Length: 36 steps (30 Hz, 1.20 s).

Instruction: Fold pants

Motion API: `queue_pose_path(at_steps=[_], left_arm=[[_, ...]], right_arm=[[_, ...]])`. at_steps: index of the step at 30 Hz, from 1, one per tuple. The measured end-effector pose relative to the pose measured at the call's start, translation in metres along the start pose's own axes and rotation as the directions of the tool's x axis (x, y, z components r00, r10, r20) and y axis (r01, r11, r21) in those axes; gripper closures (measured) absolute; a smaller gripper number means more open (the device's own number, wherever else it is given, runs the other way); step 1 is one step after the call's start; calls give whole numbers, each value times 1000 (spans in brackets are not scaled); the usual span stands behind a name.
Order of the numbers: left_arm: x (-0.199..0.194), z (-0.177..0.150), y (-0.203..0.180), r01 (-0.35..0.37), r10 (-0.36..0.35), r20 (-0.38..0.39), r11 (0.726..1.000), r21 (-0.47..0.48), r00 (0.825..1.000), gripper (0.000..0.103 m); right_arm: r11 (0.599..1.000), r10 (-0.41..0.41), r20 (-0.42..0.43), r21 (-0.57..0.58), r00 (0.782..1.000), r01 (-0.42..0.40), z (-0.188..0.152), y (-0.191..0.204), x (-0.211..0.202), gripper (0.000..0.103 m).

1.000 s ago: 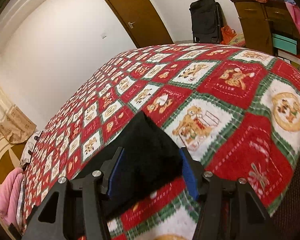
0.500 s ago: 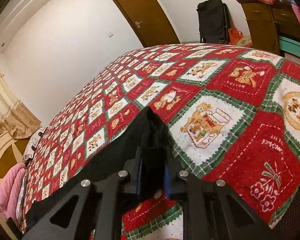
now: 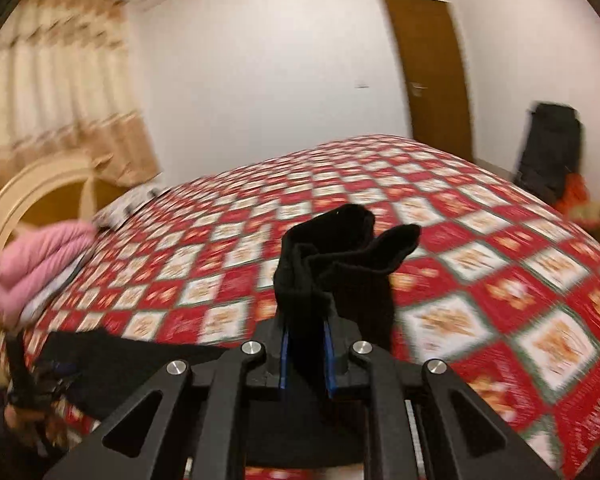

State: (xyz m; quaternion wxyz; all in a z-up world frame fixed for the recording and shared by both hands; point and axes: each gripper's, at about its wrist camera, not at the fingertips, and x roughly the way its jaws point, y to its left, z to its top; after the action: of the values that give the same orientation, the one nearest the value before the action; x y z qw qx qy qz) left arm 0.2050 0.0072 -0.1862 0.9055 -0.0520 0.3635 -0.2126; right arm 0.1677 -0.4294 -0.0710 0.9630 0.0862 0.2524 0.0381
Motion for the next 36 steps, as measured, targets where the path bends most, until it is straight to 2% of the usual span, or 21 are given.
queue_pose_path(at_steps=[5,8,14,18,22,24,25,27,28,29,30,34,36], left_arm=[[-3,1,3,0,0,6,1000,-10,1000,21],[-4,2,5,1,-1,12,1000,-14,1000,21],[-8,5,7,13,-13,23,1000,-23,1000,21],[-9,5,2,35,-35,20,999,-17,999,21],[-8,4,-7,55,-55,11,998,4,998,21],[-6,3,-12,70,-70,5,997,9,998,21],[-5,3,-15,81,-81,-3,997,7,997,21],[-1,2,-22,112,-112,-22,994,10,993,21],[1,3,-28,122,-122,-30,992,21,992,21],[2,3,-33,127,-126,-36,991,33,991,21],[4,4,-41,136,-134,-43,989,51,990,21],[13,14,-65,156,-152,-55,983,92,987,21],[18,23,-81,150,-145,-48,981,124,988,21]], right_arm=[[990,90,-66,-102,994,-97,-13,62,26,90],[974,137,-135,-160,981,-158,-32,102,48,90],[938,183,-246,-245,952,-244,-73,163,80,90],[914,171,-301,-307,938,-265,-98,191,95,90],[901,134,-359,-344,924,-264,-115,194,106,89],[898,138,-394,-337,909,-283,-120,193,110,89],[896,132,-402,-343,906,-283,-122,193,111,85],[895,138,-425,-334,895,-296,-124,190,111,64],[895,151,-436,-321,887,-310,-123,187,109,48],[895,173,-448,-301,877,-330,-121,183,103,47],[895,178,-448,-297,876,-334,-119,180,99,47],[897,129,-413,-340,902,-284,-114,161,73,47],[906,55,-377,-370,925,-205,-110,148,66,47]])
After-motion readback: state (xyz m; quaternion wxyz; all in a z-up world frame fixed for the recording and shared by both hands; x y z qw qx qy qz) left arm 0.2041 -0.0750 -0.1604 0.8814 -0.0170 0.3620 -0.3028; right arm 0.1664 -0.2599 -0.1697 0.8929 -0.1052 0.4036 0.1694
